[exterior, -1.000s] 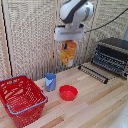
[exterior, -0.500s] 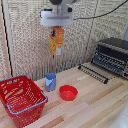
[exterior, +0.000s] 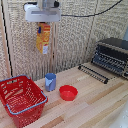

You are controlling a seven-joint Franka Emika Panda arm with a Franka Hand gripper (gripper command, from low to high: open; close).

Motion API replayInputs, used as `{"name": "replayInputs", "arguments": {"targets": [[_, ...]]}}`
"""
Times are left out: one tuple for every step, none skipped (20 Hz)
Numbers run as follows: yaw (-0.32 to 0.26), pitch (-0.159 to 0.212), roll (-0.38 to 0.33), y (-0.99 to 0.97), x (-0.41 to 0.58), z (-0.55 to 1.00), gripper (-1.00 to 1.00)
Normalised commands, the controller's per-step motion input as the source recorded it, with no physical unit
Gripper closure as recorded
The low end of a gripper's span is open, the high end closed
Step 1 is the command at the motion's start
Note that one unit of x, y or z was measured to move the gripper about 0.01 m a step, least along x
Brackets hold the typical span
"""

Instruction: Carefully direct your gripping tool toward the mac and cheese carton. Clutch the mac and cheese carton gently but firmly in your gripping tool. Slide your gripping tool, with the carton in hand, above the container. Loosen your grip, letting the carton of mac and cheese effortlessly fall into the container.

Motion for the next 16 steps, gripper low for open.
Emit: {"name": "replayInputs", "arguments": {"targets": [[0.0, 0.004, -0.002, 1.0, -0.023, 0.0, 1.0], [0.0, 0.011, -0.001, 1.0, -0.034, 0.0, 1.0], [0.0, 0.016, -0.001, 1.0, -0.046, 0.0, 1.0], [0.0, 0.021, 0.0, 1.0, -0.057, 0.0, 1.0], [0.0, 0.032, 0.0, 1.0, -0.063, 0.0, 1.0], [0.0, 0.044, 0.0, 1.0, -0.063, 0.0, 1.0], [0.0, 0.052, 0.0, 1.0, -0.069, 0.0, 1.0], [0.0, 0.066, 0.0, 1.0, -0.08, 0.0, 1.0], [0.0, 0.074, 0.0, 1.0, -0.08, 0.0, 1.0], [0.0, 0.077, 0.0, 1.0, -0.086, 0.0, 1.0], [0.0, 0.079, 0.0, 1.0, -0.089, 0.0, 1.0], [0.0, 0.08, 0.0, 1.0, -0.091, 0.0, 1.0], [0.0, 0.078, -0.006, 0.99, -0.106, 0.0, 1.0], [0.0, 0.076, -0.02, 0.95, -0.134, -0.06, 1.0], [0.002, 0.064, -0.051, 0.91, -0.16, -0.2, 1.0], [0.027, 0.056, -0.078, 0.78, -0.223, -0.33, 1.0]]}}
